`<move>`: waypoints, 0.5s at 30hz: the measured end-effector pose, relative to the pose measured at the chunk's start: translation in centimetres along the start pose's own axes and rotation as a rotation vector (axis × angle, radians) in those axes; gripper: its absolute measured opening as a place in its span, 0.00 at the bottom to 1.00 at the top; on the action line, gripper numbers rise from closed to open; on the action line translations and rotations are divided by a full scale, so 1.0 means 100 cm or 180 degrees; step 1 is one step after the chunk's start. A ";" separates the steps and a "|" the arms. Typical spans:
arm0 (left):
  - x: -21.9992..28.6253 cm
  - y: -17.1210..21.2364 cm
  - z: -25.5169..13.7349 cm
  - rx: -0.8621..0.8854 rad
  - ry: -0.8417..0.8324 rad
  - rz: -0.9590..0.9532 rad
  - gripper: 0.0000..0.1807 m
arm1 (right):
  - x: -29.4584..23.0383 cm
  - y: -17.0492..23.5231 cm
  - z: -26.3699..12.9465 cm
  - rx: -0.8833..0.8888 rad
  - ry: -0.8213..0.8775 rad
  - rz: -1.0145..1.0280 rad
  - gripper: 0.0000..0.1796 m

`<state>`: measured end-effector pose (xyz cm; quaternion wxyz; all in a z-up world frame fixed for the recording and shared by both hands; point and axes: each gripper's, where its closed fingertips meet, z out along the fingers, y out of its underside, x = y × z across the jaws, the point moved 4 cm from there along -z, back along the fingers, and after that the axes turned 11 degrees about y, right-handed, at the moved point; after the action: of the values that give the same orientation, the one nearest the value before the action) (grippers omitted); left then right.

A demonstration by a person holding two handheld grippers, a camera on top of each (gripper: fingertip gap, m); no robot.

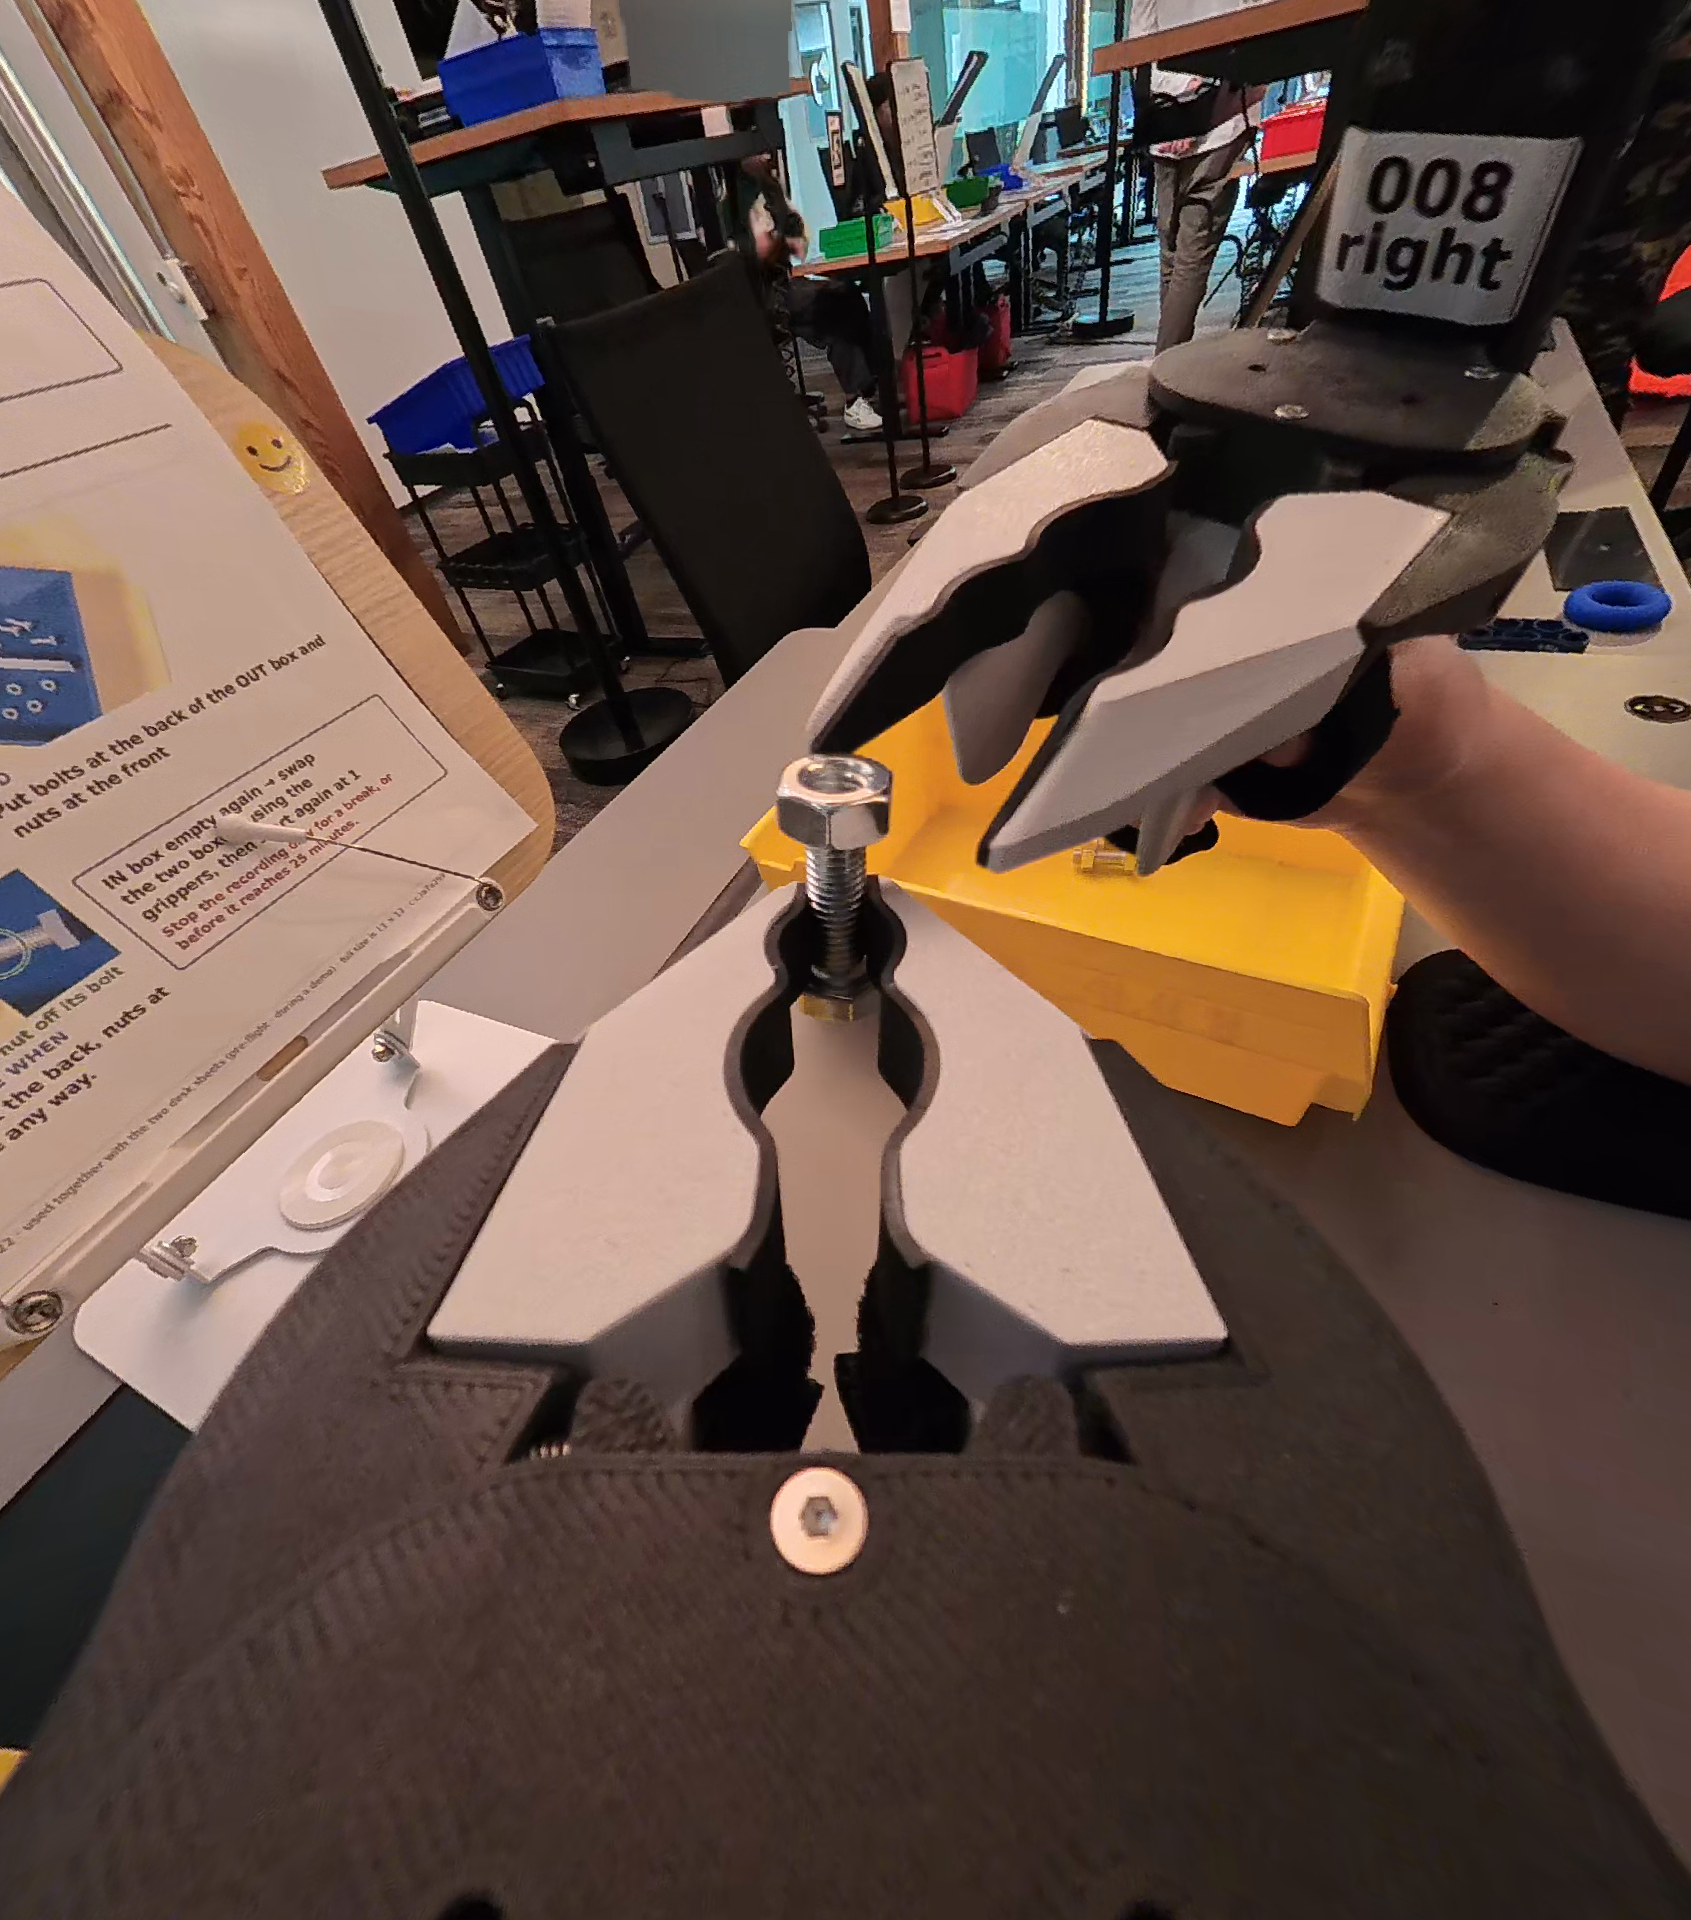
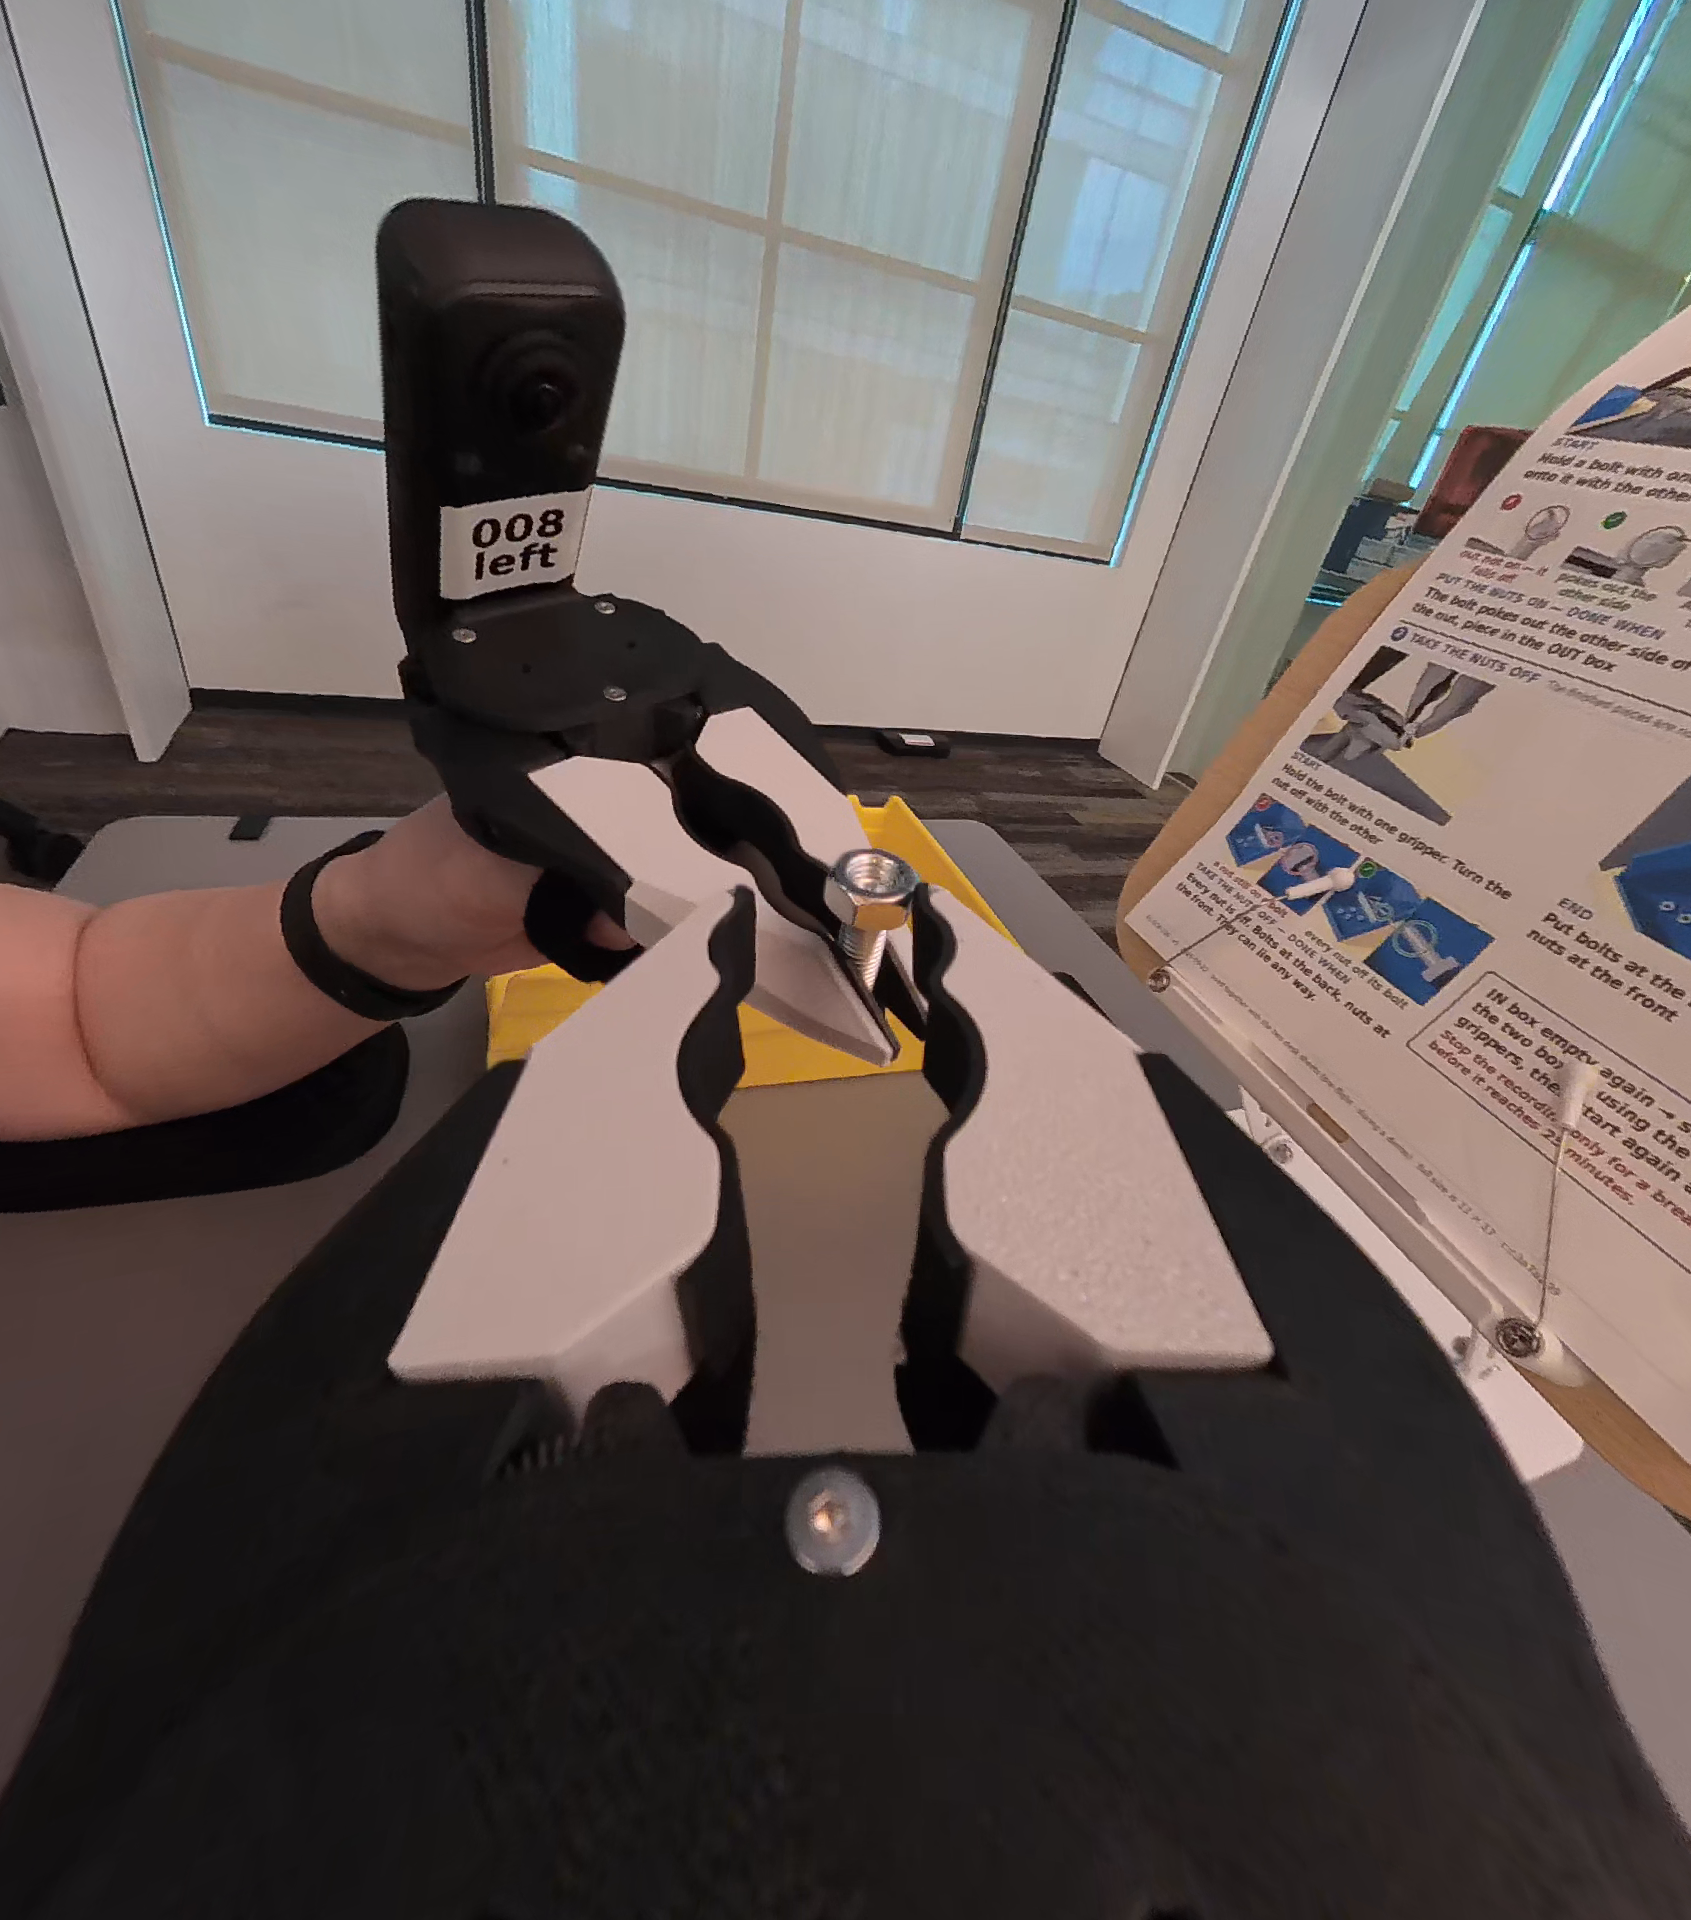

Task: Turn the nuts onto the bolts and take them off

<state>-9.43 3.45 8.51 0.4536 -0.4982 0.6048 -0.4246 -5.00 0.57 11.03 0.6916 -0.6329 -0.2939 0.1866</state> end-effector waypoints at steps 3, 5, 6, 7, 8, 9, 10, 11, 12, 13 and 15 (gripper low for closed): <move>-0.001 0.000 -0.001 0.0009 0.0002 -0.0014 0.04 | -0.001 0.000 -0.001 -0.0019 -0.0024 0.0001 0.16; -0.001 -0.001 -0.002 0.0009 -0.0024 -0.0013 0.04 | -0.001 -0.001 -0.002 -0.0011 -0.0056 0.0015 0.12; -0.002 0.000 -0.002 0.0006 -0.0041 -0.0004 0.04 | -0.001 -0.001 -0.003 -0.0014 -0.0080 0.0031 0.10; -0.002 -0.001 -0.002 0.0010 -0.0022 -0.0008 0.04 | 0.000 -0.001 -0.003 -0.0019 -0.0077 0.0046 0.09; 0.000 -0.001 -0.001 0.0019 0.0017 -0.0023 0.04 | 0.001 -0.001 -0.003 -0.0018 -0.0058 0.0043 0.09; 0.000 -0.001 -0.001 0.0027 0.0037 -0.0035 0.04 | 0.002 -0.001 -0.004 -0.0010 -0.0042 0.0034 0.09; 0.001 -0.001 0.000 0.0027 0.0043 -0.0037 0.04 | 0.003 -0.001 -0.004 -0.0008 -0.0033 0.0030 0.09; 0.001 0.000 0.000 0.0018 0.0043 -0.0031 0.04 | 0.003 -0.001 -0.004 -0.0007 -0.0021 0.0034 0.09; 0.001 0.000 0.000 0.0013 0.0043 -0.0025 0.04 | 0.004 -0.001 -0.004 -0.0001 -0.0013 0.0042 0.09; 0.001 0.000 0.001 0.0014 0.0043 -0.0025 0.04 | 0.005 -0.001 -0.004 0.0012 -0.0009 0.0052 0.10; 0.002 0.000 0.001 0.0016 0.0054 -0.0033 0.04 | 0.005 -0.002 -0.005 0.0034 -0.0009 0.0061 0.10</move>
<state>-9.36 3.29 8.48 0.4474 -0.4965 0.6050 -0.4327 -4.36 0.49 11.30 0.6927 -0.6318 -0.2878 0.1956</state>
